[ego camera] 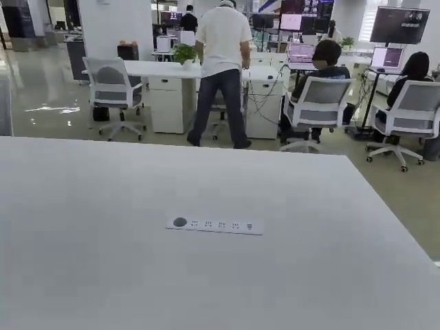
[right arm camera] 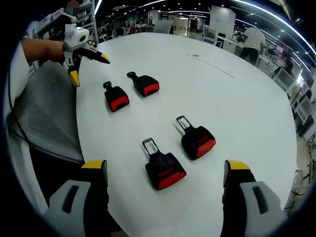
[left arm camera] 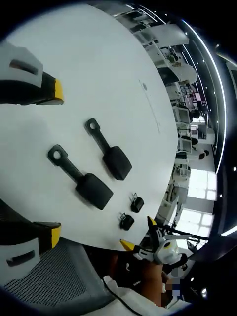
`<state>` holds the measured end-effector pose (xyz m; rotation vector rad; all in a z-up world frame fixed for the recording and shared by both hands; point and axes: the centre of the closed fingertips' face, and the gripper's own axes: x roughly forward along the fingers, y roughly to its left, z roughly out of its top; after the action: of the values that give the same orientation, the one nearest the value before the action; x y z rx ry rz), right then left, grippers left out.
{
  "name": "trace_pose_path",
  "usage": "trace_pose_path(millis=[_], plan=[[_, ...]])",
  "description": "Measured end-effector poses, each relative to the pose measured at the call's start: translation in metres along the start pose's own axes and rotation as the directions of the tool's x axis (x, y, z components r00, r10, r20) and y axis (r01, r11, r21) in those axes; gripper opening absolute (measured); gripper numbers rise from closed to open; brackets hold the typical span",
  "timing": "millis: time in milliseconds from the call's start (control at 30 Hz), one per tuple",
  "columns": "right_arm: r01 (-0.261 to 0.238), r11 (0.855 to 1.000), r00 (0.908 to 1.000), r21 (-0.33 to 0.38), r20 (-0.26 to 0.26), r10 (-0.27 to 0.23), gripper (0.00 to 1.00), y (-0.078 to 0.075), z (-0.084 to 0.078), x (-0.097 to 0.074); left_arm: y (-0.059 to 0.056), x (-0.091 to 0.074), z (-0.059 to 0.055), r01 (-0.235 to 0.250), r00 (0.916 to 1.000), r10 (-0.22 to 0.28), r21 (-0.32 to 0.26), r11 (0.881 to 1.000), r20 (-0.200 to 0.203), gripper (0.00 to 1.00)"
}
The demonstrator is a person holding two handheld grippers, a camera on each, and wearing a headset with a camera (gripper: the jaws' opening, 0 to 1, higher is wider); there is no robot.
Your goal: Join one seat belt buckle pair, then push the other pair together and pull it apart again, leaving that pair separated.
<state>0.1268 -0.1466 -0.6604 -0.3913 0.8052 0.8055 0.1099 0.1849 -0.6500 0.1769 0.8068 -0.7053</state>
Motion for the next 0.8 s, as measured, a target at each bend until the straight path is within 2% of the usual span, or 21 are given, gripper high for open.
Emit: trace_pose_path(millis=[333, 567, 800], plan=[[0.008, 1.0, 1.0, 0.005, 0.003, -0.008, 0.97, -0.0026, -0.0008, -0.0018, 0.0035, 0.0002, 0.0015, -0.003, 1.0, 0.003, -0.002, 1.0, 0.007, 0.99], [0.004, 1.0, 1.0, 0.006, 0.002, -0.004, 0.97, 0.0012, -0.0027, 0.0008, 0.0002, 0.0004, 0.0025, 0.001, 1.0, -0.001, -0.002, 1.0, 0.007, 0.99], [0.011, 1.0, 0.9999, -0.021, 0.012, -0.011, 0.98, 0.0004, 0.0008, 0.0003, 0.0006, 0.002, 0.005, -0.001, 0.9999, 0.001, -0.002, 1.0, 0.017, 0.99]])
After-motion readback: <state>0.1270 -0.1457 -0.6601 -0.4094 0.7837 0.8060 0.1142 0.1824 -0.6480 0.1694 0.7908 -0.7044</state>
